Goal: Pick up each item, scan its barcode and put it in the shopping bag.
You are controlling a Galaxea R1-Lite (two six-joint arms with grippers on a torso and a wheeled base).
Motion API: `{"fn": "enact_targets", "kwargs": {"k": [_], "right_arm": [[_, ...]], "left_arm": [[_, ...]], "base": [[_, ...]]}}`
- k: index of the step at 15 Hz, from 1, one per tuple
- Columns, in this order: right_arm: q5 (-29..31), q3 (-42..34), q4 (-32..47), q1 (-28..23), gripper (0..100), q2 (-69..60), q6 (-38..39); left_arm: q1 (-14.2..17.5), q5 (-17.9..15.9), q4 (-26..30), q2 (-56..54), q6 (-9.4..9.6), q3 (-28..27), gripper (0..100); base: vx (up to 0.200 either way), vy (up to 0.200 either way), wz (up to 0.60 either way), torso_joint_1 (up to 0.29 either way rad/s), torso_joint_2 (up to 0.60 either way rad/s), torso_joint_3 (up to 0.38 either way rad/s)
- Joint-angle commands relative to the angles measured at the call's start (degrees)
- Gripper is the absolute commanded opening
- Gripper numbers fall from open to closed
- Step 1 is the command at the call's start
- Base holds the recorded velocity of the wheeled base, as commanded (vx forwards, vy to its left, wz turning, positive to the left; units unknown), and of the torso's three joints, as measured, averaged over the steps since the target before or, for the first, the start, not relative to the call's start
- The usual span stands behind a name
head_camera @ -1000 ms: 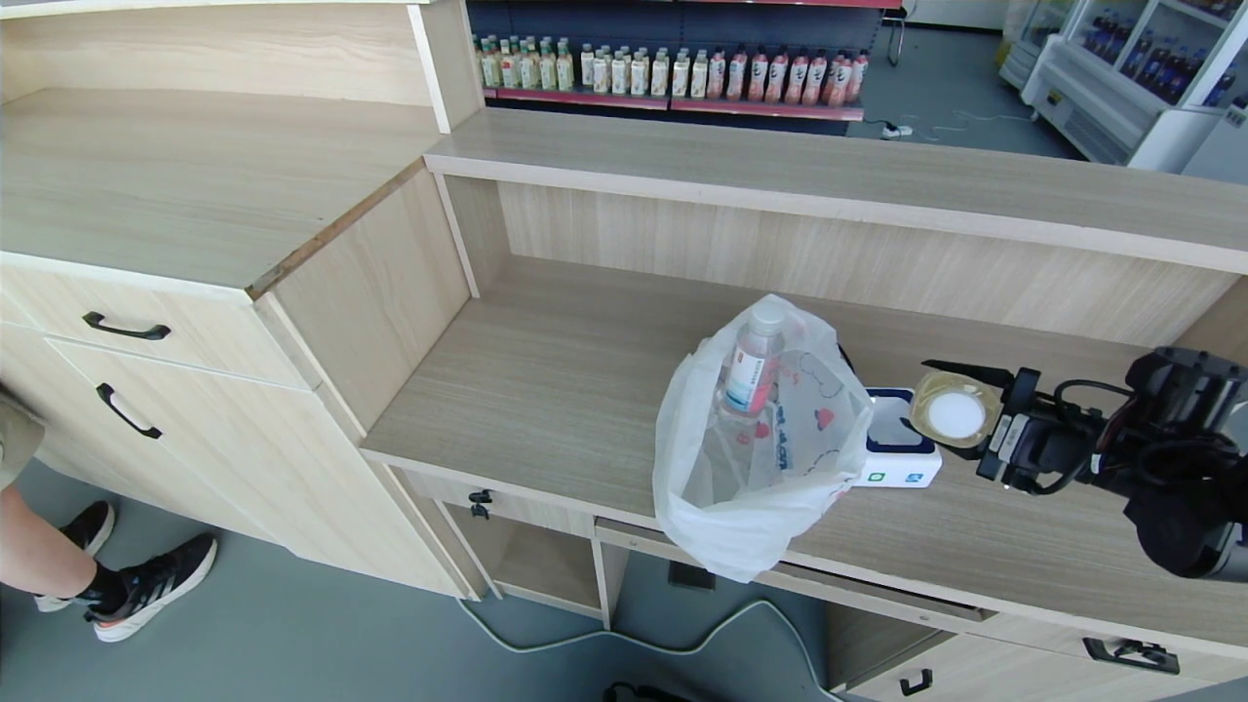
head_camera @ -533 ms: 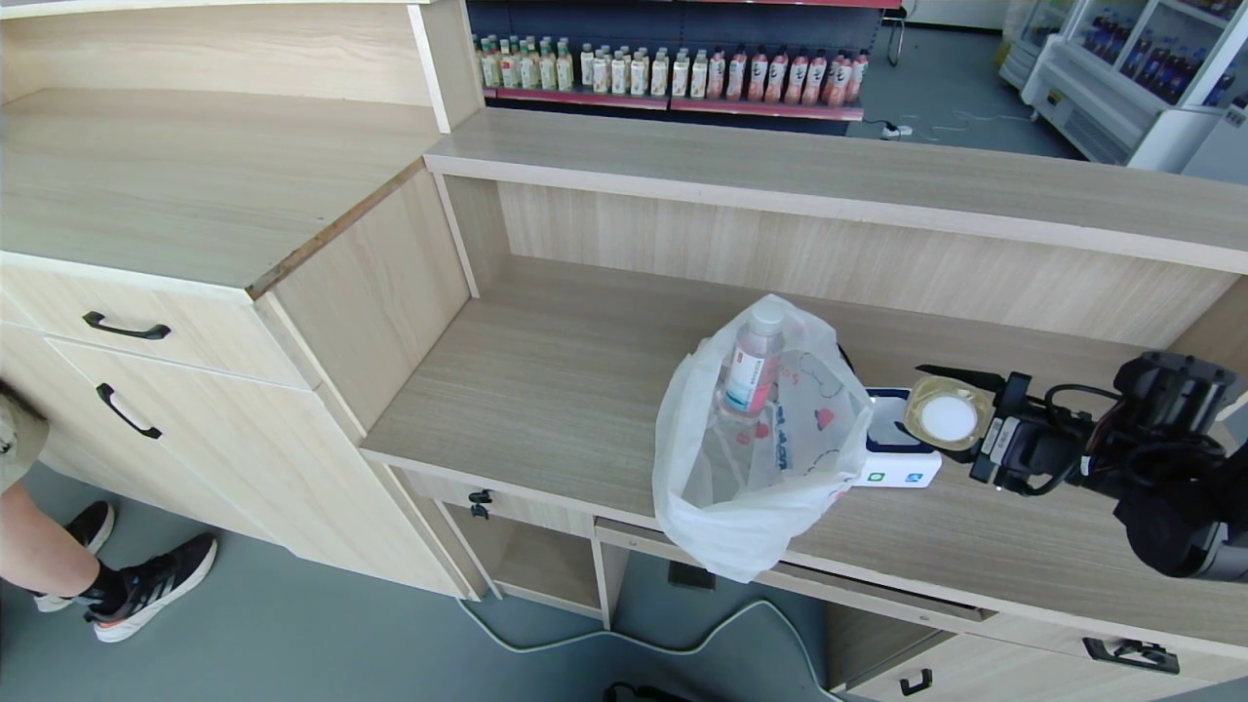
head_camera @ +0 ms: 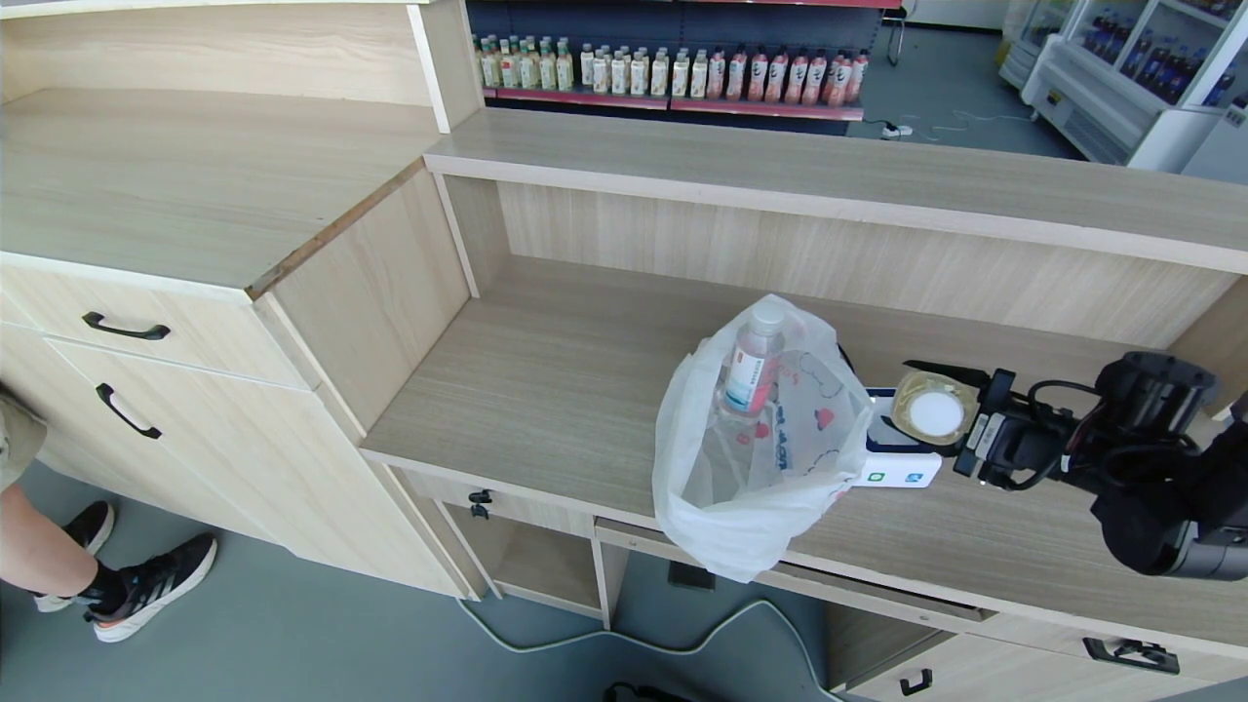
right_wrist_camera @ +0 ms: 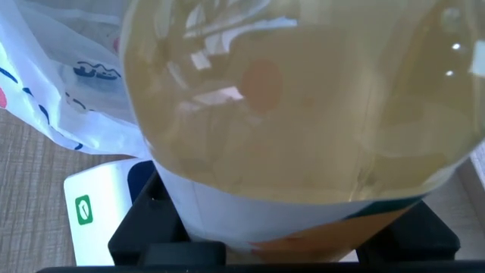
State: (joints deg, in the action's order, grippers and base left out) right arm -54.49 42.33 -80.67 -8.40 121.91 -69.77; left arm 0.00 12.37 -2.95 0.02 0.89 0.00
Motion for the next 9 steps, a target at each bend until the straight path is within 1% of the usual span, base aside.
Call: {"fn": "enact_targets", "kwargs": {"k": [1,9], "right_arm": [[0.0,0.7,-0.4,0.6,0,1.1,0.2],[0.0,1.7,-3.6,0.8,0,3.2,1.0]], "left_arm": [[0.0,0.0,0.0,0.0,-0.01,0.0,100],[0.0,0.0,0.0,0.0,-0.01,0.0,100]], "base": [[0.000,0.000,0.00,0.000,0.00,0.000],[0.000,0.000,0.00,0.000,0.00,0.000]]}}
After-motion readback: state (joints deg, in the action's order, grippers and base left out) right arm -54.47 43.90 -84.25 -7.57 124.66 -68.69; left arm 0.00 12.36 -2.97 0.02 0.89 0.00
